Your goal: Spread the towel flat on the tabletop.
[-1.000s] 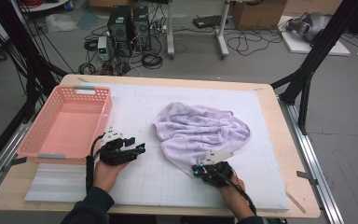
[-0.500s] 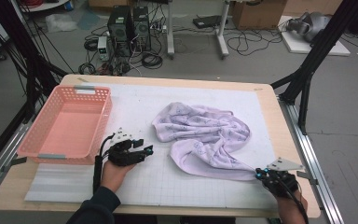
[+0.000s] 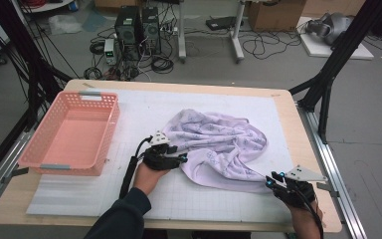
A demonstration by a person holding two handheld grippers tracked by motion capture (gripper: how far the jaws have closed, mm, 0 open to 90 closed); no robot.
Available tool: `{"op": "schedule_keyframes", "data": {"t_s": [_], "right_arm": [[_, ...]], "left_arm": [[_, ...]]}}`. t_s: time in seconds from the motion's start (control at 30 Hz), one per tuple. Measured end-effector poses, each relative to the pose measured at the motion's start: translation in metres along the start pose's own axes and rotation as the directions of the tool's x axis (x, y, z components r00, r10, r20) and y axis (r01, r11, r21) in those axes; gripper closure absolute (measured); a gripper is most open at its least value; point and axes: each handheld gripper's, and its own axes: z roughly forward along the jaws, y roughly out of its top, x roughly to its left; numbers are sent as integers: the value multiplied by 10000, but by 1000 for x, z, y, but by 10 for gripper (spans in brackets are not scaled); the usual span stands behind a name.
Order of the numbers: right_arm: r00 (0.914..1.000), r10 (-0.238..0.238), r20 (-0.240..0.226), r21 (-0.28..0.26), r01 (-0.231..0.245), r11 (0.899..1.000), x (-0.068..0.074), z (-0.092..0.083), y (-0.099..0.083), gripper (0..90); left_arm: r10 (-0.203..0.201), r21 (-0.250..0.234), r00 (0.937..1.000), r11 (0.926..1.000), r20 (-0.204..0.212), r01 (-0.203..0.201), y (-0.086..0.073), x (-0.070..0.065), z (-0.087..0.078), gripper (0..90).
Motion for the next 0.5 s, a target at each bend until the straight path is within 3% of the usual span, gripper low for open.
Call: {"op": "schedule_keyframes", "data": {"t_s": [0.1, 0.17, 0.23, 0.27, 0.3, 0.37, 0.5], "right_arm": [[10000, 37, -6, -42, -37, 10000, -1, 1, 0, 680], [10000, 50, -17, -49, -50, 10000, -2, 2, -1, 677], [10000, 67, -61, -40, -68, 10000, -1, 3, -1, 673], [10000, 36, -85, -19, -36, 10000, -1, 4, -2, 669], [10000, 5, -81, 36, -4, 10000, 0, 4, -2, 665], [9999, 51, -122, 98, -50, 9999, 1, 6, -2, 661], [9999, 63, -131, 18, -63, 10000, 3, 6, -1, 649]], "left_arm": [[585, 582, 9983, 9966, 22, -585, 2, -8, 14, 477], [1151, 1014, 9933, 9883, -47, -1140, 0, -14, 22, 511], [2010, 1052, 9786, 9751, -449, -1954, -1, -19, 22, 614], [2056, 1075, 9785, 9733, -167, -2027, -2, -18, 21, 728], [2191, 1170, 9754, 9696, -238, -2149, -2, -19, 20, 832], [2489, 1438, 9668, 9604, -576, -2387, -2, -19, 13, 851], [1804, 1239, 9792, 9779, -924, -1685, -13, -3, -17, 852]]}}
